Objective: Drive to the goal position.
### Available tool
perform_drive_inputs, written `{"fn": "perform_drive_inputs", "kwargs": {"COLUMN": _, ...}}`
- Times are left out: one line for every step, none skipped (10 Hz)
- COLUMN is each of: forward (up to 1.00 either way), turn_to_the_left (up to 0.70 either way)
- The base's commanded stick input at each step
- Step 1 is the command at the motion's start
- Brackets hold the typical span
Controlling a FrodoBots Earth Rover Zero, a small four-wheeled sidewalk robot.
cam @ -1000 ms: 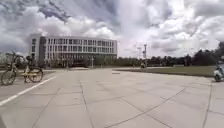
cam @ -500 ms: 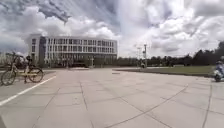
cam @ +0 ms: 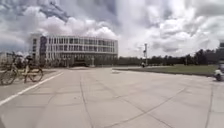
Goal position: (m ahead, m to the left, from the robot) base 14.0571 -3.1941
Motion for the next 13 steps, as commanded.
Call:
{"fn": "perform_drive_inputs", "kwargs": {"forward": 0.7, "turn_to_the_left": 0.0}}
{"fn": "perform_drive_inputs", "kwargs": {"forward": 0.7, "turn_to_the_left": 0.0}}
{"fn": "perform_drive_inputs", "kwargs": {"forward": 0.7, "turn_to_the_left": 0.0}}
{"fn": "perform_drive_inputs", "kwargs": {"forward": 0.7, "turn_to_the_left": 0.0}}
{"fn": "perform_drive_inputs", "kwargs": {"forward": 0.7, "turn_to_the_left": 0.0}}
{"fn": "perform_drive_inputs", "kwargs": {"forward": 0.7, "turn_to_the_left": 0.0}}
{"fn": "perform_drive_inputs", "kwargs": {"forward": 0.7, "turn_to_the_left": 0.0}}
{"fn": "perform_drive_inputs", "kwargs": {"forward": 0.7, "turn_to_the_left": 0.0}}
{"fn": "perform_drive_inputs", "kwargs": {"forward": 0.7, "turn_to_the_left": 0.0}}
{"fn": "perform_drive_inputs", "kwargs": {"forward": 0.7, "turn_to_the_left": 0.0}}
{"fn": "perform_drive_inputs", "kwargs": {"forward": 0.7, "turn_to_the_left": 0.0}}
{"fn": "perform_drive_inputs", "kwargs": {"forward": 0.7, "turn_to_the_left": 0.0}}
{"fn": "perform_drive_inputs", "kwargs": {"forward": 0.7, "turn_to_the_left": 0.0}}
